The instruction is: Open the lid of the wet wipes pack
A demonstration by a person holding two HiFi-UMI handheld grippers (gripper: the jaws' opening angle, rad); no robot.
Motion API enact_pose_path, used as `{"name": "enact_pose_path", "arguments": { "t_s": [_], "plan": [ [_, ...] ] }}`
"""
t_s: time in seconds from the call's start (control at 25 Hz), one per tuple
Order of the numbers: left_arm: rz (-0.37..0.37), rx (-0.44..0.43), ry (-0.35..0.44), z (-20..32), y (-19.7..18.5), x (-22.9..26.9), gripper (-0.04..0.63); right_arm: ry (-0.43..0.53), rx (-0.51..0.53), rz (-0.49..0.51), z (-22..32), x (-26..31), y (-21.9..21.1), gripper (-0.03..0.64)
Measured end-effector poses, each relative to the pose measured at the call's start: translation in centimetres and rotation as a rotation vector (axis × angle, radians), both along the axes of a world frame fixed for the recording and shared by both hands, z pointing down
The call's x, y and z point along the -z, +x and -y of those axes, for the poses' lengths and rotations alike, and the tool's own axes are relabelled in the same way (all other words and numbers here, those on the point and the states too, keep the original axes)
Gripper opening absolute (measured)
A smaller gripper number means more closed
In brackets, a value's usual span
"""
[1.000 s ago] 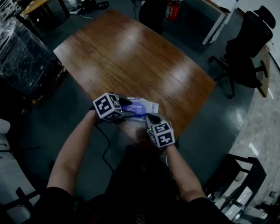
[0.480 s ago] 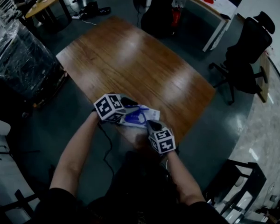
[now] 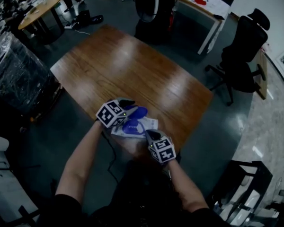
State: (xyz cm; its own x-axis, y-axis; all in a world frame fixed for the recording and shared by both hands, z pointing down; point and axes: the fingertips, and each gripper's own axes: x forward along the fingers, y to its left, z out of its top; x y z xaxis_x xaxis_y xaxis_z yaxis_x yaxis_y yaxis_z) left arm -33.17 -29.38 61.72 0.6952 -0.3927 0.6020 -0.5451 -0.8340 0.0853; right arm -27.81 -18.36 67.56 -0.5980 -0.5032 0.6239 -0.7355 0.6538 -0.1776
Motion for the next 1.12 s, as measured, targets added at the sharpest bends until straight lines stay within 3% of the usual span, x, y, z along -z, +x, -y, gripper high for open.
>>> {"name": "enact_pose_path", "arguments": {
  "t_s": [0.28,0.52,0.64,0.76,0.88,1.12],
  "plan": [
    [0.05,0.168,0.051,2.0,-1.3,-2.0,0.094,0.003,-0.014,-0.019,0.4,-0.6,0.6,0.011],
    [0.039,0.325,0.111,1.7,-4.3,-0.3,0.127,-0.008,-0.034,-0.045,0.9,-0.4,1.1,0.011],
    [0.033,0.352,0.145,0.5,-4.7,1.3,0.127,-0.022,-0.027,-0.08,1.3,-0.7,1.9,0.011],
    [0.015,0.365,0.169,-1.5,-4.4,2.9,0.119,0.038,-0.048,-0.119,1.8,0.5,3.3,0.011],
    [-0.024,0.401,0.174,-4.1,-4.8,4.2,0.026,0.061,-0.074,-0.074,1.0,2.6,3.4,0.011],
    [-0.098,0.447,0.155,-10.2,-2.6,6.3,0.008,0.173,-0.071,0.09,-1.1,9.4,3.3,0.011]
  ]
}}
